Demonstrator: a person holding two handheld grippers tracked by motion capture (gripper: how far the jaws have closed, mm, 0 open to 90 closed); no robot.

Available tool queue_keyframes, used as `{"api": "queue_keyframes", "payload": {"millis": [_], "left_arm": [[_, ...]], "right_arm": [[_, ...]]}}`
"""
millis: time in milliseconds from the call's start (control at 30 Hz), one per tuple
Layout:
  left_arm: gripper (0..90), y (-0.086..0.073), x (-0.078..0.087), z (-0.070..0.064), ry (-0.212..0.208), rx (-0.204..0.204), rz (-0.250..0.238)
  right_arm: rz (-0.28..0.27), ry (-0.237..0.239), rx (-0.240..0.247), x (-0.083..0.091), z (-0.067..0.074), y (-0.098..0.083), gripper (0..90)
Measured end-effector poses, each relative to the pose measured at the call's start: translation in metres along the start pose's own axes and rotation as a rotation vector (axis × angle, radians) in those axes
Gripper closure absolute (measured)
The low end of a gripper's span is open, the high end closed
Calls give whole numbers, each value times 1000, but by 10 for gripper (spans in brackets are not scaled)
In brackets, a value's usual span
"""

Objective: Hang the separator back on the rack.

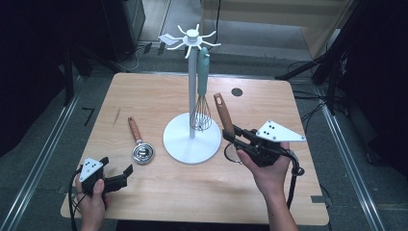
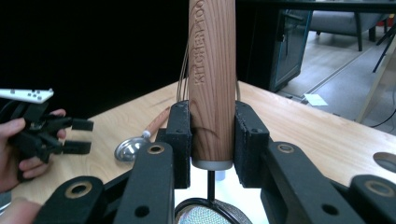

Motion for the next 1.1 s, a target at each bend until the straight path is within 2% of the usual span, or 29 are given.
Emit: {"api": "queue_keyframes", "payload": {"millis": [467, 600, 867, 1100], "left_arm": [[12, 0, 0, 0, -8, 2, -5], [12, 0, 0, 0, -10, 2, -5], [12, 0, 0, 0, -10, 5, -4], [12, 0, 0, 1, -12, 6, -3]], "right_arm": [[-80, -32, -19, -10, -12, 32, 730], [-102, -30, -39, -15, -16, 41, 730], [-125, -42, -65, -25, -26, 57, 730], [-145, -33, -72, -34, -25, 73, 730]]}}
Point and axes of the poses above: each handheld gripper's, and its own axes: x roughly backward along the jaws, y roughly out of its top, z roughly to its left, the point moved 4 cm from there along -x, roughly forward along the jaws, and after that the axes turned 4 degrees about -y, right-handed, at the moved point
